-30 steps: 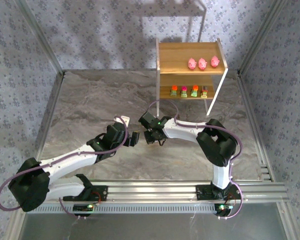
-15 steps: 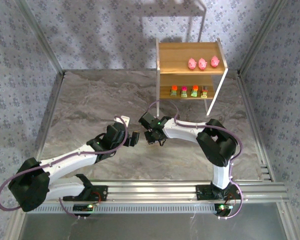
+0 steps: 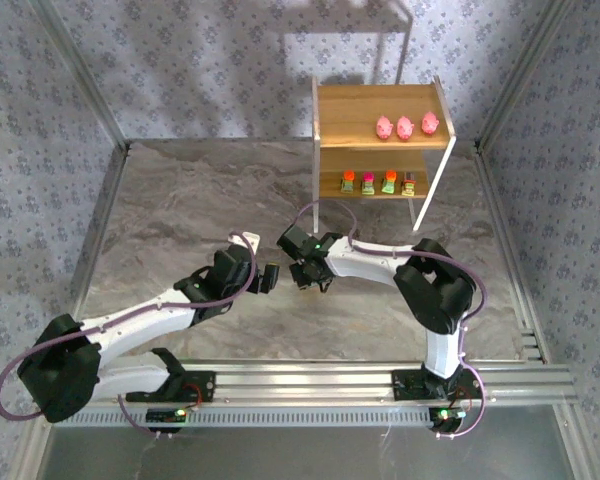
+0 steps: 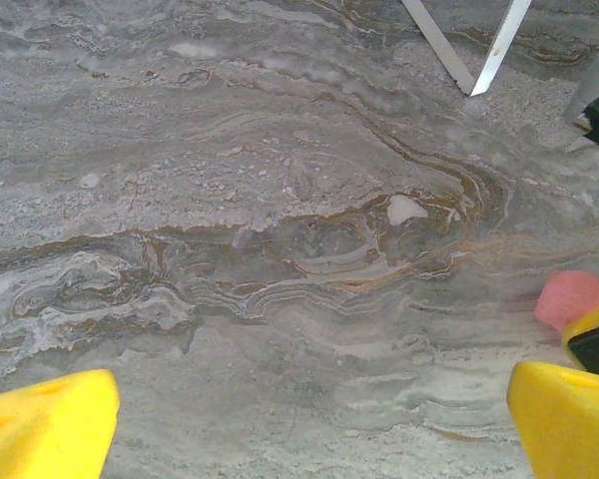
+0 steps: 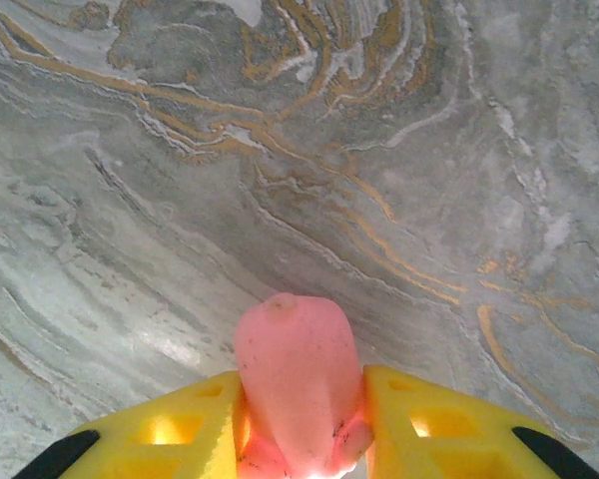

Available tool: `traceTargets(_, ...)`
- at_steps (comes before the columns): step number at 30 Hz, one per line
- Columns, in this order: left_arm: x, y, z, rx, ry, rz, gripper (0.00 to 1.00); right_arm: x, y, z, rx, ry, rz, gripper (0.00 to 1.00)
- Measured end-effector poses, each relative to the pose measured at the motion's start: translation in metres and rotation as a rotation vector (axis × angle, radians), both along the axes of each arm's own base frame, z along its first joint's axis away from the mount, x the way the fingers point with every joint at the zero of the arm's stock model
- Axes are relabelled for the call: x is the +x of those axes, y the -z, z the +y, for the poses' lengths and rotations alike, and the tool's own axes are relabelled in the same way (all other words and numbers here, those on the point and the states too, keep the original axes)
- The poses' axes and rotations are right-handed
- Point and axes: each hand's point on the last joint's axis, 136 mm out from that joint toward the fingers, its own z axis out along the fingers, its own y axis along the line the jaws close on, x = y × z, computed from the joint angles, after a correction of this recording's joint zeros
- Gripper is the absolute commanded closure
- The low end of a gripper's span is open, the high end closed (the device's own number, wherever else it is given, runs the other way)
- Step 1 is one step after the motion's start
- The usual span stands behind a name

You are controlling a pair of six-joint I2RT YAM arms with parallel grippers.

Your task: Place and organize the plastic toys onto the shelf

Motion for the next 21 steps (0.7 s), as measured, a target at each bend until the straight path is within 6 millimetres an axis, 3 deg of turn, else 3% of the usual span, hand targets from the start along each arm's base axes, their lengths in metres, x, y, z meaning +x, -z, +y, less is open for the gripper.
traceTargets(21, -0.003, 0.003, -0.006, -0.017, 0.030, 0.021, 0.00, 0.001, -0.057, -0.014, 0.012, 0.019, -0.073, 0.68)
